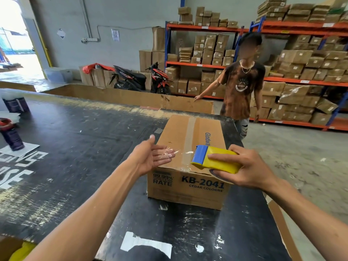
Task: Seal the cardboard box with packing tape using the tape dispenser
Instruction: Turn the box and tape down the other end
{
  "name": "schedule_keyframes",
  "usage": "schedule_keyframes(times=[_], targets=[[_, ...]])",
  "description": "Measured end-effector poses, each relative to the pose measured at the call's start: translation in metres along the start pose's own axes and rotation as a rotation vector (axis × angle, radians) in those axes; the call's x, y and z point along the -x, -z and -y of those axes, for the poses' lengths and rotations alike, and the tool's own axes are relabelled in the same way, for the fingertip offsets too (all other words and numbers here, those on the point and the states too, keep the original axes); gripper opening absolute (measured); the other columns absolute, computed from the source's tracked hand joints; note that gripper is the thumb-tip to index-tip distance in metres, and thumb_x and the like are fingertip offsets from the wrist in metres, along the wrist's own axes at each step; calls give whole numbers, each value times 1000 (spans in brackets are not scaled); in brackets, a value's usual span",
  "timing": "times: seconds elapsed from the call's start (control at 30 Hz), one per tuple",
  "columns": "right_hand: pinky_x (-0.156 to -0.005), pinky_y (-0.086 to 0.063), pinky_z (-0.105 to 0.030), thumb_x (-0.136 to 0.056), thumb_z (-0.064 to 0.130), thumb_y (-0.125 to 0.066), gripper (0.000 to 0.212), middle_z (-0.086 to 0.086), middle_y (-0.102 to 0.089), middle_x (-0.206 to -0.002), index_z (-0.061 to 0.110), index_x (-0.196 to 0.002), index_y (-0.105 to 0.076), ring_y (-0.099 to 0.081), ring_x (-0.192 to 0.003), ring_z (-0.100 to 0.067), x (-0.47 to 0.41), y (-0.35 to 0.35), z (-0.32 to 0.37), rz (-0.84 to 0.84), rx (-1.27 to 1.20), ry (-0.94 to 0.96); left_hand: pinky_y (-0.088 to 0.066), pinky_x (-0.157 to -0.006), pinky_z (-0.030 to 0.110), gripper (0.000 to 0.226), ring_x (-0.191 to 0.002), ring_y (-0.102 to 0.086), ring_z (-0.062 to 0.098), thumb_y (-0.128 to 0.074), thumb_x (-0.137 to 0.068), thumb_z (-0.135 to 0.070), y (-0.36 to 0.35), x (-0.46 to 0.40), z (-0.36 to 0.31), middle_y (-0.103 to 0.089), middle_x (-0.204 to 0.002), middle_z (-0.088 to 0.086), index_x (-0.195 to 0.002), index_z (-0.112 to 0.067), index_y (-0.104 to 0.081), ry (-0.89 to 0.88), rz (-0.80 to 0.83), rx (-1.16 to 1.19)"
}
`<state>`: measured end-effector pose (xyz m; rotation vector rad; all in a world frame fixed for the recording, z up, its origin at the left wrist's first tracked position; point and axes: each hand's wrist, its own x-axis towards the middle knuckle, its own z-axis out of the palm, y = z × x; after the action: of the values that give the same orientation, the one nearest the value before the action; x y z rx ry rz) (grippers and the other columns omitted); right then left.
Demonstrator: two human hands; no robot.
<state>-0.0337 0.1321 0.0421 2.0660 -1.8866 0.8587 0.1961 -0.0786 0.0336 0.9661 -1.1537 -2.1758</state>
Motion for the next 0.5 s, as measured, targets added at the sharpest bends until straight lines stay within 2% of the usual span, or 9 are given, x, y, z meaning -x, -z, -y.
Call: schedule_keyframes(times=[0.03,0.1,0.17,0.2,0.27,0.33,0.43,0.5], targets=[[-61,-30,-6,-76,53,-79,46,31,-47,-92,47,-121,-70,-51,-75,12,1,-3,1,26,18,-19,-64,-74,41,48,-87,-75,34,-54,-102,-40,2,1,3,-75,-97,25,-117,6,-58,-2,23,-40],[-57,-39,-15,-76,56,-77,48,22,-55,-90,54,-123,-65,-54,-72,2,4,-11,1,63,48,-34,-62,-81,38,41,-91,-75,32,-71,-91,-23,4,4,11,-76,-98,22,-118,7,-61,-65,9,-152],[-54,-46,-25,-77,58,-75,49,11,-60,-88,57,-124,-62,-58,-69,-8,4,-18,7,101,82,-24,-62,-78,35,29,-85,-76,28,-73,-87,-2,8,2,23,-77,-92,20,-113,9,-65,-170,-106,-228],[-53,-46,-24,-77,59,-73,49,9,-60,-86,58,-124,-62,-59,-68,-12,3,-22,11,117,99,-20,-63,-76,34,22,-82,-77,26,-72,-88,1,10,2,30,-77,-91,19,-108,7,-68,-222,-173,-252],[-54,-40,-22,-75,60,-68,49,8,-61,-85,59,-124,-62,-61,-65,-15,-2,-29,21,154,137,-22,-62,-78,34,12,-81,-76,20,-73,-88,-4,17,-3,43,-78,-89,12,-100,-1,-74,-334,-294,-328],[-52,-33,-18,-73,60,-67,51,7,-62,-84,57,-124,-62,-61,-62,-17,-10,-36,29,186,184,-11,-59,-87,37,7,-86,-75,15,-75,-88,-14,25,-6,52,-79,-88,-1,-94,-14,-78,-439,-371,-401],[-49,-17,-11,-68,53,-77,56,5,-61,-80,55,-122,-65,-59,-57,-18,-18,-40,35,206,246,19,-47,-99,29,9,-107,-65,1,-77,-87,-25,38,-6,61,-66,-120,-15,-95,-26,-81,-520,-431,-462],[-48,-22,-16,-68,53,-75,54,5,-61,-79,55,-121,-66,-60,-57,-19,-22,-42,37,221,261,37,-43,-102,27,9,-114,-61,1,-80,-84,-25,45,-8,65,-66,-126,-8,-91,-29,-82,-513,-469,-469]])
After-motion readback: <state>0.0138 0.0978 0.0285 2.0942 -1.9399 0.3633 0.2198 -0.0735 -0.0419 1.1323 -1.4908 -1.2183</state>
